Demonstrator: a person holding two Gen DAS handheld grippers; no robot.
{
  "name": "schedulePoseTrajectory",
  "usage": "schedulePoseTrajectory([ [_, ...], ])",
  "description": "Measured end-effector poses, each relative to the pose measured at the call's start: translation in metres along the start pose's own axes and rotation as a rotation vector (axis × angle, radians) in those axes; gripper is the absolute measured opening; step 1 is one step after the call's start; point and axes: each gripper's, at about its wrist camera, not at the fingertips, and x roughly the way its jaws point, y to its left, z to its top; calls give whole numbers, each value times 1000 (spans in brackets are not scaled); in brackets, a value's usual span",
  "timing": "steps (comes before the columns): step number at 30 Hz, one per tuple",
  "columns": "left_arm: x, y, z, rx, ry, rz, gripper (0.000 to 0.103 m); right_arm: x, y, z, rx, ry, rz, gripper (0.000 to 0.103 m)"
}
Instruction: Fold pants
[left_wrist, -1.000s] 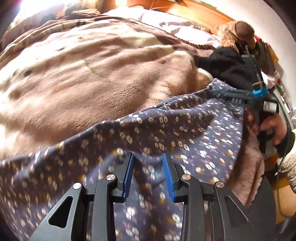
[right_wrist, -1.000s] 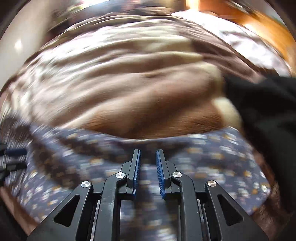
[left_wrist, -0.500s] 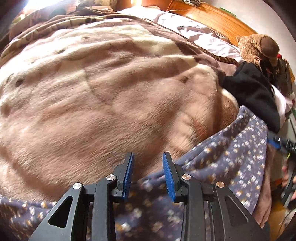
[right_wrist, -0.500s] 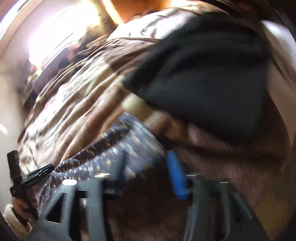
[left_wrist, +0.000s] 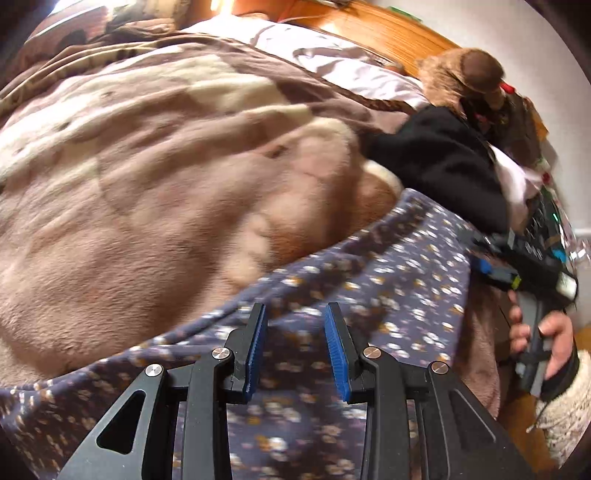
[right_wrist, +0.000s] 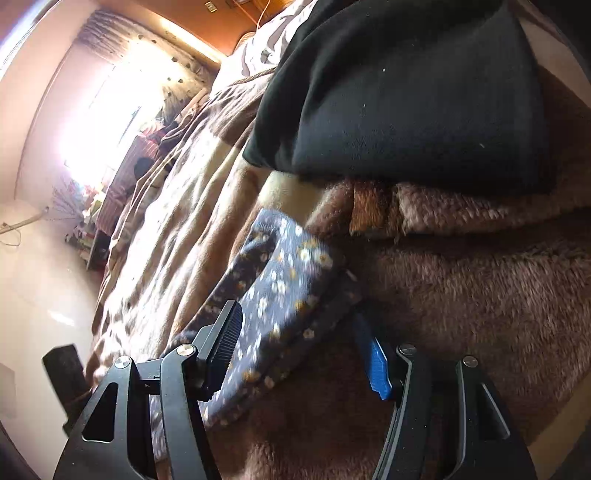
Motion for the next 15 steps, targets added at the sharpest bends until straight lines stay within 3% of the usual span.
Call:
schedulePoseTrajectory([
  [7, 12, -11, -1, -25, 39, -23, 31, 8, -4, 11, 80, -10, 8, 60],
  [9, 17, -16, -2, -16, 42, -18, 31, 9, -5, 11, 89, -17, -12, 48],
  [10, 20, -18, -3, -8, 49, -19, 31, 9, -7, 12, 95, -19, -28, 37],
  [15, 35, -27, -7, 12, 86, -14, 31, 9, -18, 11, 138, -21, 15, 23],
])
